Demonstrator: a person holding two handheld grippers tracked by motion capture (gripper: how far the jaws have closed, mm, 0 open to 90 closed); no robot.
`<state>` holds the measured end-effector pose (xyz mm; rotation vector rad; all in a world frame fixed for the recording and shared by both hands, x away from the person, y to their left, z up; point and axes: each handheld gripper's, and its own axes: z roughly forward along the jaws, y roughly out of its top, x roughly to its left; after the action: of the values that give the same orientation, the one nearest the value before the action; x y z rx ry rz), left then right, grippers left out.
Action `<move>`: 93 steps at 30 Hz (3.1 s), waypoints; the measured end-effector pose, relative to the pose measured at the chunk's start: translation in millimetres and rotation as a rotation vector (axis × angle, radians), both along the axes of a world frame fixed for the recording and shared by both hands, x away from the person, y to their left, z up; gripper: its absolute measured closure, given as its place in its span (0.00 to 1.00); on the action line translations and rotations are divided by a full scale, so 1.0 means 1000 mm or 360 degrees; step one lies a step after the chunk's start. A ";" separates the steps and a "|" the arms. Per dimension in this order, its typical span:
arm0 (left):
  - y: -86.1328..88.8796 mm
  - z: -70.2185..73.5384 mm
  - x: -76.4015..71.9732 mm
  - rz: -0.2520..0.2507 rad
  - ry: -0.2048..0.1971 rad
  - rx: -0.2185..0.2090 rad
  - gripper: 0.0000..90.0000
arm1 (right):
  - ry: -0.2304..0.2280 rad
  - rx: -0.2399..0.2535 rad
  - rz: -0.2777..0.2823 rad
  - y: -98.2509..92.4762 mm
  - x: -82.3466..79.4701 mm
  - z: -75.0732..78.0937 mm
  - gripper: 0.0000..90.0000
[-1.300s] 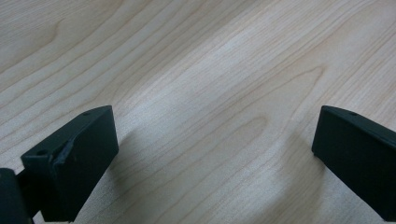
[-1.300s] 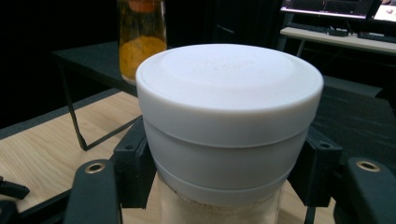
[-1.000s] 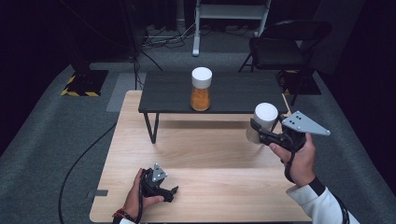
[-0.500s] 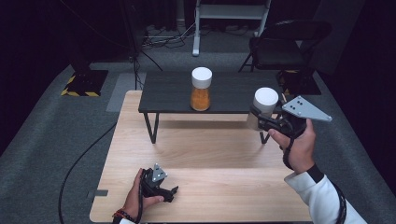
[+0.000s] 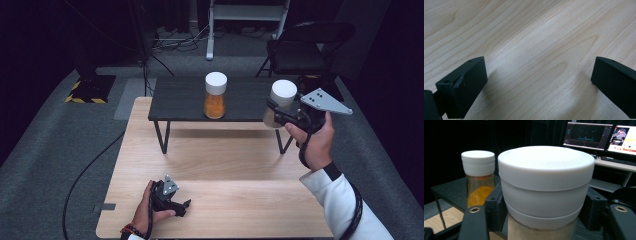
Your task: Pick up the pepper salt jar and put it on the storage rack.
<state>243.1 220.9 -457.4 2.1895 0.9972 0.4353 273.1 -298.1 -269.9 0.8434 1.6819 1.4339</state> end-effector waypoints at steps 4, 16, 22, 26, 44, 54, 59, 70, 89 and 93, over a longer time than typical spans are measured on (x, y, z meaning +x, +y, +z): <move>0.000 0.000 0.000 0.0000 0.0000 0.0000 0.01 | -0.0016 0.0017 -0.0007 0.003 0.007 0.003 0.38; 0.000 0.000 0.000 0.0001 -0.0001 0.0001 0.01 | -0.0015 0.0043 -0.0073 0.012 0.028 0.005 0.38; 0.000 0.000 0.000 0.0000 -0.0001 0.0001 0.01 | -0.0027 0.0061 -0.0110 0.015 0.039 0.001 0.38; 0.000 0.000 0.000 0.0001 -0.0001 0.0000 0.01 | -0.0017 0.0085 -0.0127 0.015 0.048 -0.001 0.38; 0.000 0.000 0.000 0.0003 -0.0001 0.0001 0.01 | 0.0051 0.0081 -0.0143 0.025 0.068 -0.016 0.38; 0.000 0.000 0.000 0.0003 -0.0001 0.0000 0.01 | 0.0064 0.0110 -0.0138 0.028 0.073 -0.024 0.38; 0.000 0.000 0.000 0.0003 -0.0001 0.0001 0.01 | 0.0076 0.0110 -0.0143 0.028 0.074 -0.026 0.38; 0.000 0.000 0.000 0.0002 -0.0001 0.0000 0.01 | 0.0087 0.0085 -0.0151 0.029 0.076 -0.028 0.38; 0.000 0.000 0.000 0.0002 0.0000 0.0000 0.01 | 0.0095 0.0030 -0.0111 0.020 0.078 -0.022 0.32; 0.000 0.000 0.000 0.0002 -0.0001 -0.0001 0.01 | 0.0100 -0.0025 -0.0099 0.020 0.079 -0.017 0.19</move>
<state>242.9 220.8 -457.5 2.1880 0.9987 0.4359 352.0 -278.2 -286.6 0.9331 1.6965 1.3635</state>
